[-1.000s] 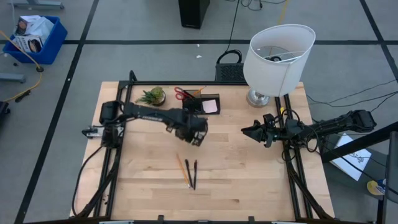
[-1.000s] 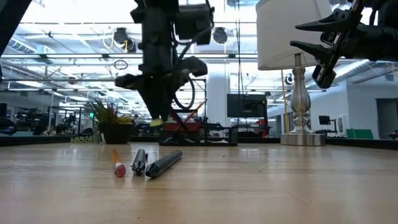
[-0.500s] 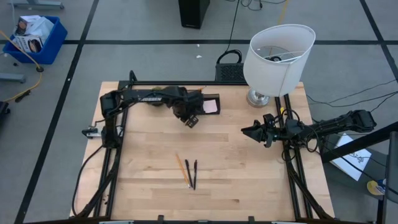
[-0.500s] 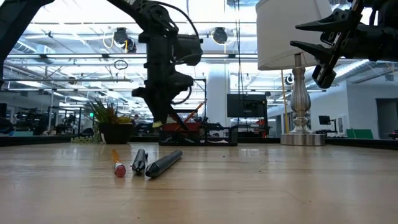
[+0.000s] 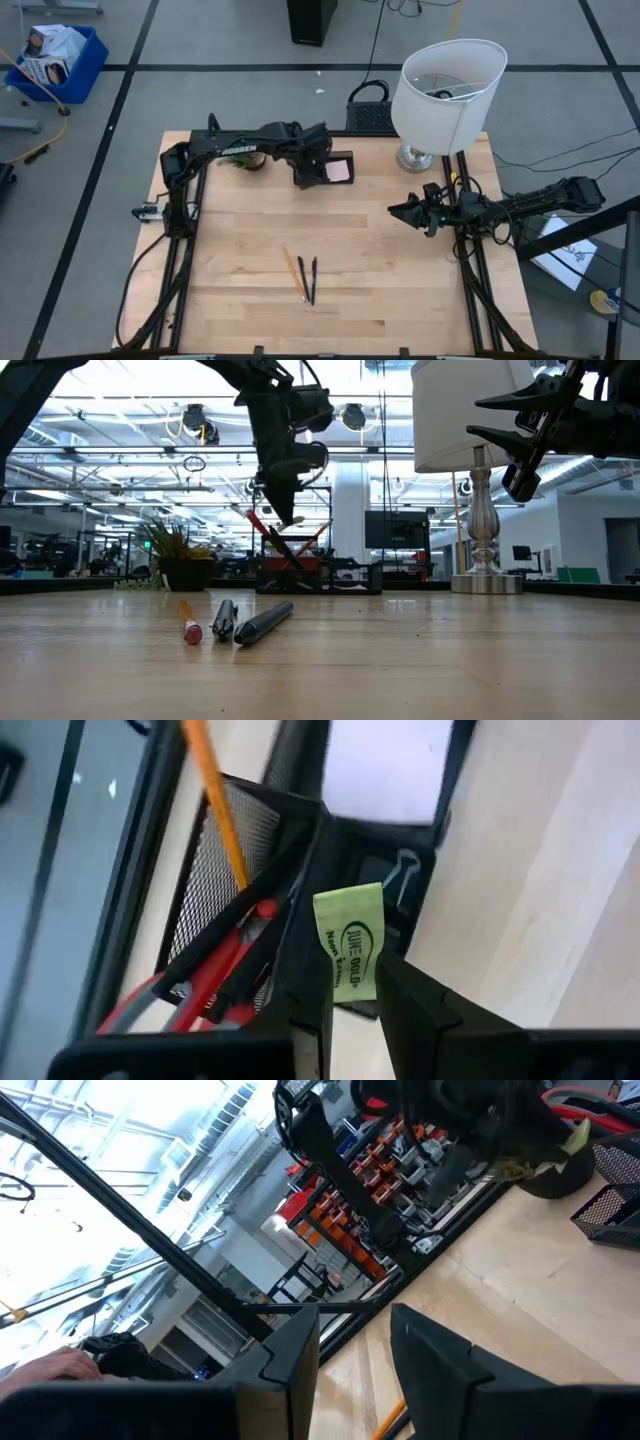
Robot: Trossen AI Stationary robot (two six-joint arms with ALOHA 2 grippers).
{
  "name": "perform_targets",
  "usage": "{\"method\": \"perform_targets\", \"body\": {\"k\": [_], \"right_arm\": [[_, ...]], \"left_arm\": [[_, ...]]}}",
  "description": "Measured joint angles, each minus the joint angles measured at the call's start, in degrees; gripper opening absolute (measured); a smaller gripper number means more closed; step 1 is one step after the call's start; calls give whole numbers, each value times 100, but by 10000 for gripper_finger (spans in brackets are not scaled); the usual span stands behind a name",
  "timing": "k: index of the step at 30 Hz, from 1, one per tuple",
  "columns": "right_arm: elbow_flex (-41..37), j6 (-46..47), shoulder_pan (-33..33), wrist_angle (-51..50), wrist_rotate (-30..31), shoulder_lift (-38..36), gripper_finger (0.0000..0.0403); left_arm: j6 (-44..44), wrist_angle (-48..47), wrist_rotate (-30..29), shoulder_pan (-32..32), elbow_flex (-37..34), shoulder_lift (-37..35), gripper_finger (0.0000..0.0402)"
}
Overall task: Pick and place office supplies into organizer
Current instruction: Put the yellow eraser into the black desk organizer
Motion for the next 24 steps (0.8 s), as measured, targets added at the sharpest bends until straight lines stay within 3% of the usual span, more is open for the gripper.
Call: {"method": "perform_targets", "body": {"k": [8,24], "right_arm": [[0,-2,0,-2,0,2,116],[-2,0,2,0,-1,2,116]], "left_arm": [[1209,-20,76,-55,-100,7,65],[1577,349,43,-168,-109,207,65]]}}
